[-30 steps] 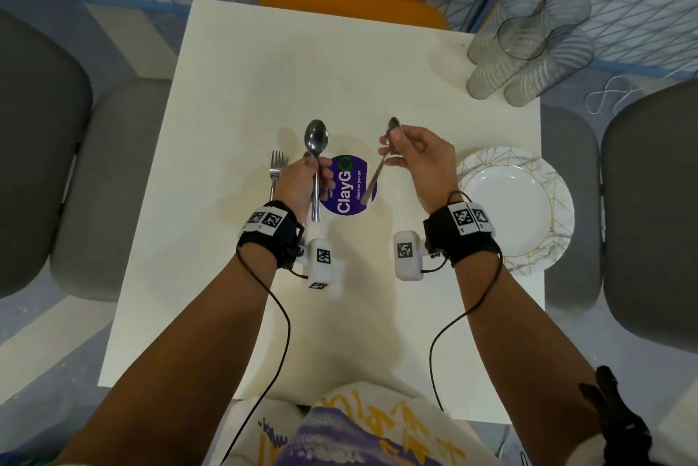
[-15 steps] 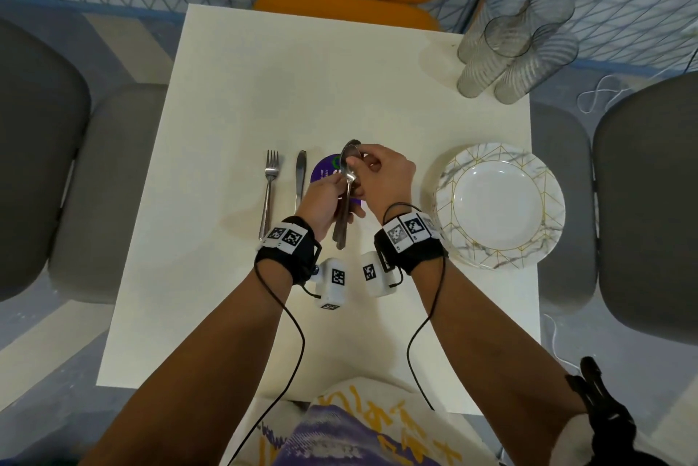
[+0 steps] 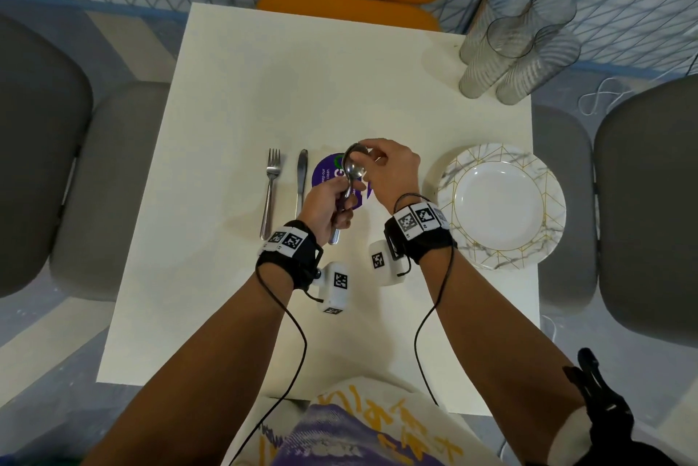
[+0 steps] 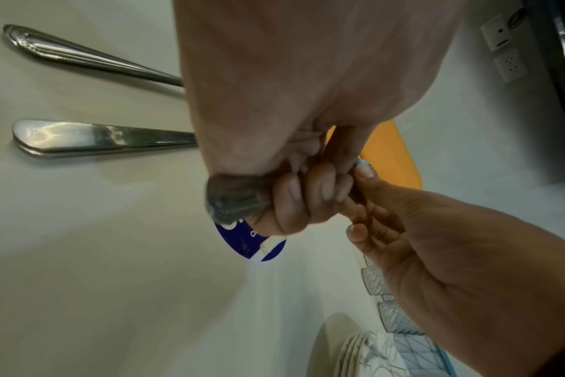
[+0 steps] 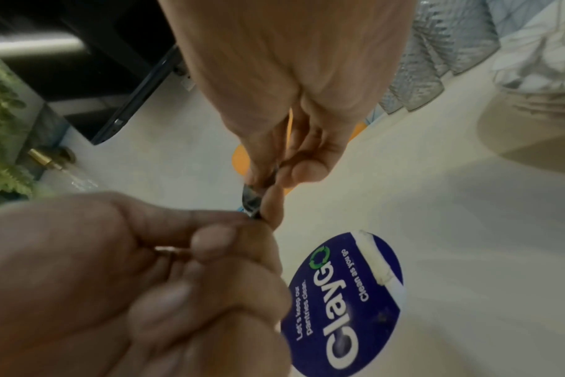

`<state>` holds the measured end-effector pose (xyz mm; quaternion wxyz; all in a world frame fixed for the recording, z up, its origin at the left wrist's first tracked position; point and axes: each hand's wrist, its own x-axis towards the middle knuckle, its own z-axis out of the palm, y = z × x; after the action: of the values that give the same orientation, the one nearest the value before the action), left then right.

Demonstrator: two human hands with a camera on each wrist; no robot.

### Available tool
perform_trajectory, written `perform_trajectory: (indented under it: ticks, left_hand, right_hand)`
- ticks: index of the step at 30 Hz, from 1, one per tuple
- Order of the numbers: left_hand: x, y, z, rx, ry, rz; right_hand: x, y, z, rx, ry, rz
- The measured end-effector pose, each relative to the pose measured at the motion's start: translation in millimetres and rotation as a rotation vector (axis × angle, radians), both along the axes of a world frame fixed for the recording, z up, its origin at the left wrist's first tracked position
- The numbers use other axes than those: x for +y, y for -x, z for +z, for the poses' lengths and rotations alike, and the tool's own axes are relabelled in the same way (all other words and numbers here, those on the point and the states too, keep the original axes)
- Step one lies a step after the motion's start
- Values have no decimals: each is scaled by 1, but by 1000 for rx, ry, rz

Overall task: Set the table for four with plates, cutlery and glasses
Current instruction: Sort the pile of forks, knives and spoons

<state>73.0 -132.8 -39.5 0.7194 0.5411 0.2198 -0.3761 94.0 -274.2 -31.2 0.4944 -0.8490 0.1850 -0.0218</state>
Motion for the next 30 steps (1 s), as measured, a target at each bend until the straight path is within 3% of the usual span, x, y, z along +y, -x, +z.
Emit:
perform_trajectory:
  ticks: [4, 11, 16, 19, 24, 30]
  left_hand:
    - [4, -2, -1, 42, 8, 2]
    - [2, -1, -6, -11, -55, -11]
    - [-3, 4, -12, -352, -489, -209]
    - [0, 7, -25, -473, -685, -196]
    - [1, 6, -35, -517, -943, -148]
    - [-3, -4, -44, -523, -1137, -261]
  right_hand:
    - [0, 1, -3, -3, 11, 78]
    - [-6, -3, -6, 29, -58, 22]
    - [-3, -7, -14, -1, 28, 42]
    - [1, -11, -23, -12, 47, 56]
    - [12, -22, -41, 21, 81, 114]
    - [17, -36, -63, 64, 122, 191]
